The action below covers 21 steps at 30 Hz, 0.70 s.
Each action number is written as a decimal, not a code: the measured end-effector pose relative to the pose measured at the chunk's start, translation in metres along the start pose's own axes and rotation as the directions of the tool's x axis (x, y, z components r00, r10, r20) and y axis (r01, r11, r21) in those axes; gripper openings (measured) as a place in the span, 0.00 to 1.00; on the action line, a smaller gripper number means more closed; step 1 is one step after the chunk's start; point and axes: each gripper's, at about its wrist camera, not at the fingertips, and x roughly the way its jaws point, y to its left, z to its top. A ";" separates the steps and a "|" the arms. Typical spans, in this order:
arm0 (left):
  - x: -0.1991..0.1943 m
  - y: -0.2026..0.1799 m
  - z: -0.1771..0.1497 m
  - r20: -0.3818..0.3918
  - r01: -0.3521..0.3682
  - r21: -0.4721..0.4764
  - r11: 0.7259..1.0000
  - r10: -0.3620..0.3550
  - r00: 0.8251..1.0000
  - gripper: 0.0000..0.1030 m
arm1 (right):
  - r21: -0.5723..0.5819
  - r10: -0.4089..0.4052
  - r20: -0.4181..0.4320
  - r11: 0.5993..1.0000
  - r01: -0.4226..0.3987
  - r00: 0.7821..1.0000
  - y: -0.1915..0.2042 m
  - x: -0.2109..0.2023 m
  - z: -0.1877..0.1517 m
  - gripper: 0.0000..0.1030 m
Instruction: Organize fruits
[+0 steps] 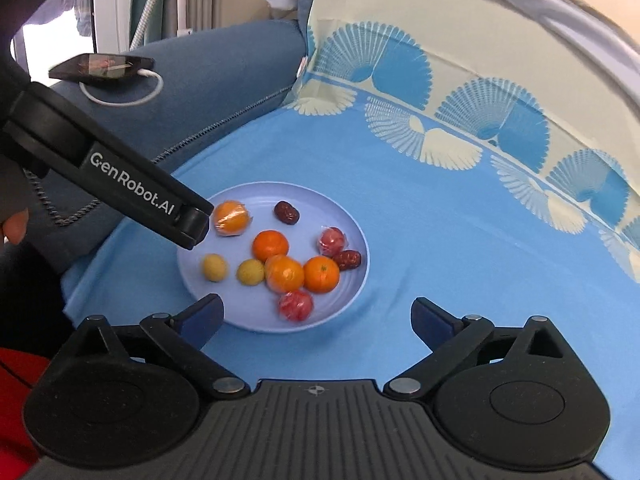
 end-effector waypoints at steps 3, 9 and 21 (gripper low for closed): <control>-0.017 -0.001 -0.015 0.020 -0.009 -0.006 1.000 0.009 1.000 1.00 | -0.024 -0.013 0.030 1.000 0.014 0.999 0.008 -0.018 -0.007 0.99; -0.043 -0.006 -0.036 0.071 -0.057 0.009 0.998 0.056 0.996 1.00 | -0.042 -0.052 0.104 0.998 0.056 0.993 0.014 -0.048 -0.013 0.99; -0.066 -0.008 -0.053 0.100 -0.074 0.002 0.997 0.074 0.992 1.00 | -0.031 -0.077 0.170 0.996 0.084 0.982 0.014 -0.079 -0.021 0.99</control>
